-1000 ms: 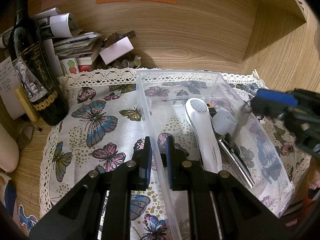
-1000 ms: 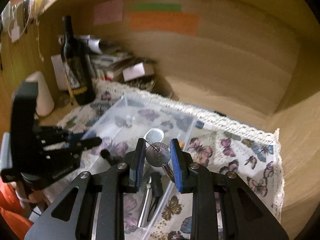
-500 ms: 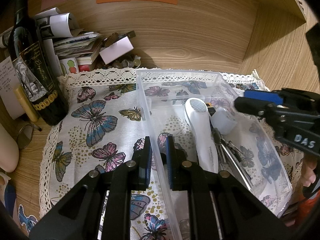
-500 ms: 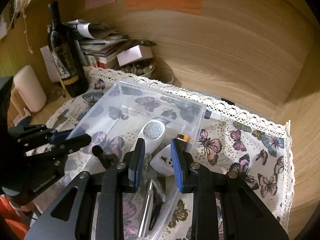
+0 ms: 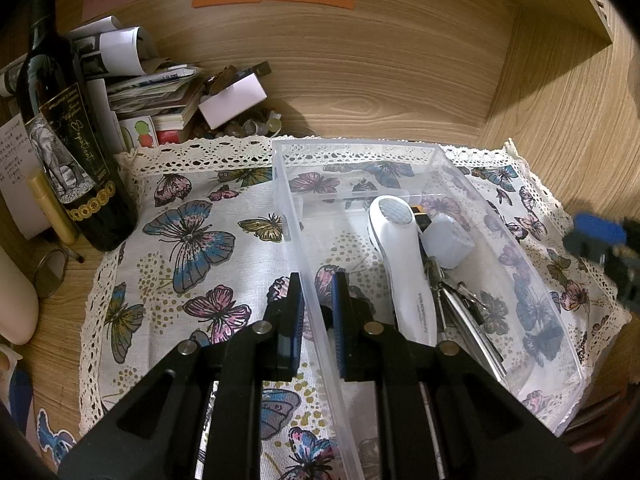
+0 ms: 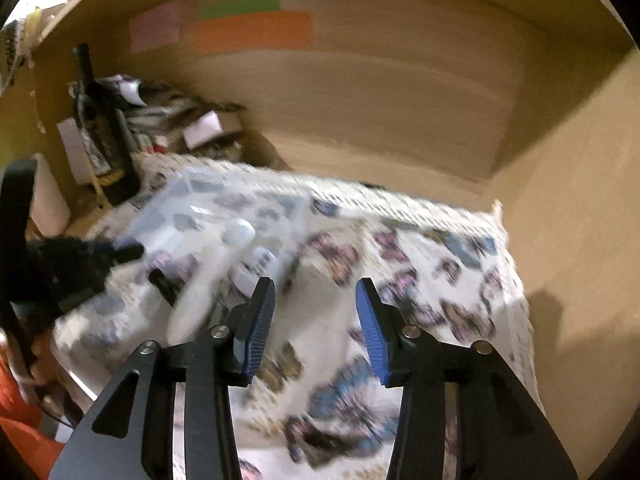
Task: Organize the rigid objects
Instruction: 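Grasp the dark metal ring-shaped item on the cloth with the right tool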
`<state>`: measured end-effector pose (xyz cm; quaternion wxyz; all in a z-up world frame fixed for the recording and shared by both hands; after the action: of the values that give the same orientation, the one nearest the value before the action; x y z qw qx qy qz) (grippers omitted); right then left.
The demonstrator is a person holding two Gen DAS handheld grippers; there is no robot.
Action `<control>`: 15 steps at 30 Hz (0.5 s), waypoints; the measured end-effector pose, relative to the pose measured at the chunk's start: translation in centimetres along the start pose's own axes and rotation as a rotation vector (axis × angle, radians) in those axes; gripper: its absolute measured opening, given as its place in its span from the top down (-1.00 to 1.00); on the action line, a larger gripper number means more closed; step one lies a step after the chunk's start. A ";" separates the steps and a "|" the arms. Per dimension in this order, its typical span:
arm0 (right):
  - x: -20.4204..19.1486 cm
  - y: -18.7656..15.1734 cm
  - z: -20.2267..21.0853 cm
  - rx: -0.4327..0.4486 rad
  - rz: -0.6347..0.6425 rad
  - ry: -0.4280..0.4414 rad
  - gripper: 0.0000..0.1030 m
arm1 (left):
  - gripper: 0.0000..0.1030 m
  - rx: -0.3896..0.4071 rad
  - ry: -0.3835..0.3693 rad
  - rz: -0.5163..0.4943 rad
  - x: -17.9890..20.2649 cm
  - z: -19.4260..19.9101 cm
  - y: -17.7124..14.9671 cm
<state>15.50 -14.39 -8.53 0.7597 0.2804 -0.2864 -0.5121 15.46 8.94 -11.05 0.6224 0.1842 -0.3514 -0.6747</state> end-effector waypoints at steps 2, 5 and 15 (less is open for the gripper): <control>0.6 -1.3 -0.3 -0.033 -0.025 -0.005 0.24 | 0.77 0.000 0.001 -0.001 0.0 0.0 0.0; 1.3 -3.7 -1.0 -0.098 -0.078 0.010 0.23 | 0.77 -0.001 0.001 -0.002 0.1 0.0 0.0; 1.3 -8.9 -2.2 -0.212 -0.162 0.033 0.23 | 0.77 -0.003 0.007 -0.010 0.4 0.1 -0.1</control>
<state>12.02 -18.12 -16.21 0.7458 0.2291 -0.1943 -0.5946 15.28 8.60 -11.02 0.6204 0.1873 -0.3474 -0.6777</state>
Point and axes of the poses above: each gripper's, at about its wrist camera, not at the fingertips, and z roughly against the way its jaws point, x to its right, y to its top, the point moved 2 cm from there along -z, roughly the way its jaws point, and after that the axes turned 7 degrees about -y, right-handed, at the moved point
